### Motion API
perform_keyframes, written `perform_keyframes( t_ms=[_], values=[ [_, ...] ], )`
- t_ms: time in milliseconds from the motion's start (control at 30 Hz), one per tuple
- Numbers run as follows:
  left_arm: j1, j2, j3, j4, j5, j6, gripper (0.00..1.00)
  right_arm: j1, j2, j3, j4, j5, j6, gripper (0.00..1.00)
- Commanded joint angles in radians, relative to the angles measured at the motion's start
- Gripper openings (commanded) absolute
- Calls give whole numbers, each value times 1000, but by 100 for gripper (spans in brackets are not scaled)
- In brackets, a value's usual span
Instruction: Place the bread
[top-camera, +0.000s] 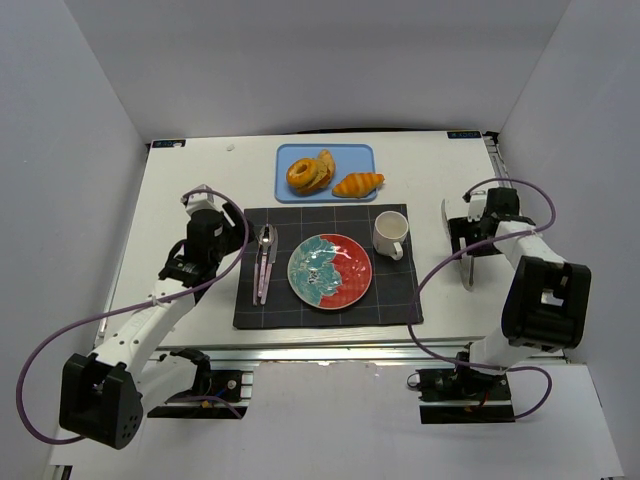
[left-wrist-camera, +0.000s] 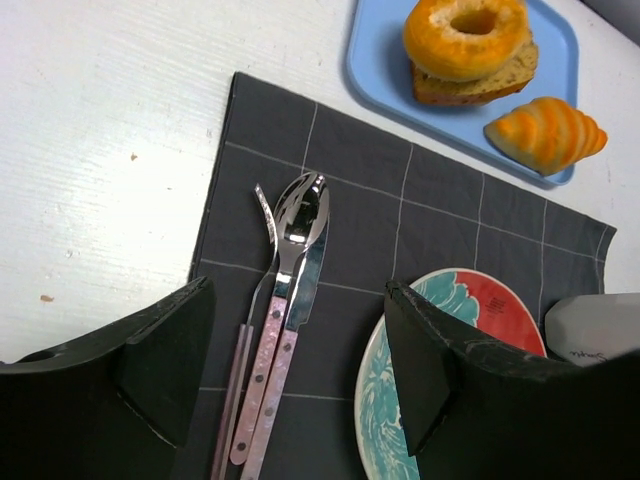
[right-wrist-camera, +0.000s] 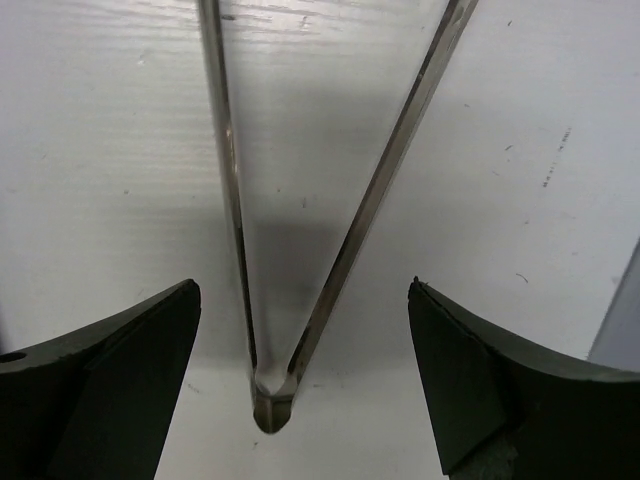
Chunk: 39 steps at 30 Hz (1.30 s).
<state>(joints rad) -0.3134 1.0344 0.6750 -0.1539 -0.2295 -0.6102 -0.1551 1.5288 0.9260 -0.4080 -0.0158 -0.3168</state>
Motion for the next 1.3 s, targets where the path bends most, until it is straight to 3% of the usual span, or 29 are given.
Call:
perform_keyframes(
  t_ms=[0,267,367,400,467,500,600,700,900,1067,1267],
  values=[
    [-3,-14,-15,17,-13,-16,78,2,96,54,31,33,79,88],
    [-3,-4,3,-9,-24,4,78,3,209,114,54,-68,128,78],
    [-3,-8,-14,2,-22,-6,78,3,223,102,78,-84,110,67],
    [-3,-10,-17,11,-21,-11,78,3,229,102,77,-90,104,54],
    [-3,-8,-20,17,-18,-17,78,3,251,111,63,-119,87,38],
    [-3,-10,-18,14,-19,-17,78,3,255,115,58,-127,81,22],
    [-3,-13,-5,1,-25,-10,78,3,237,145,48,-153,27,6],
    [-3,-23,11,-12,-27,6,78,9,157,226,11,-289,-121,5],
    [-3,-28,15,-6,-25,6,78,123,186,535,-133,-395,-280,29],
    [-3,-31,15,-9,-24,1,78,250,280,781,-247,-394,-453,39],
    [-3,-62,8,-32,-39,0,78,371,389,959,-365,-276,-661,46]
  ],
)
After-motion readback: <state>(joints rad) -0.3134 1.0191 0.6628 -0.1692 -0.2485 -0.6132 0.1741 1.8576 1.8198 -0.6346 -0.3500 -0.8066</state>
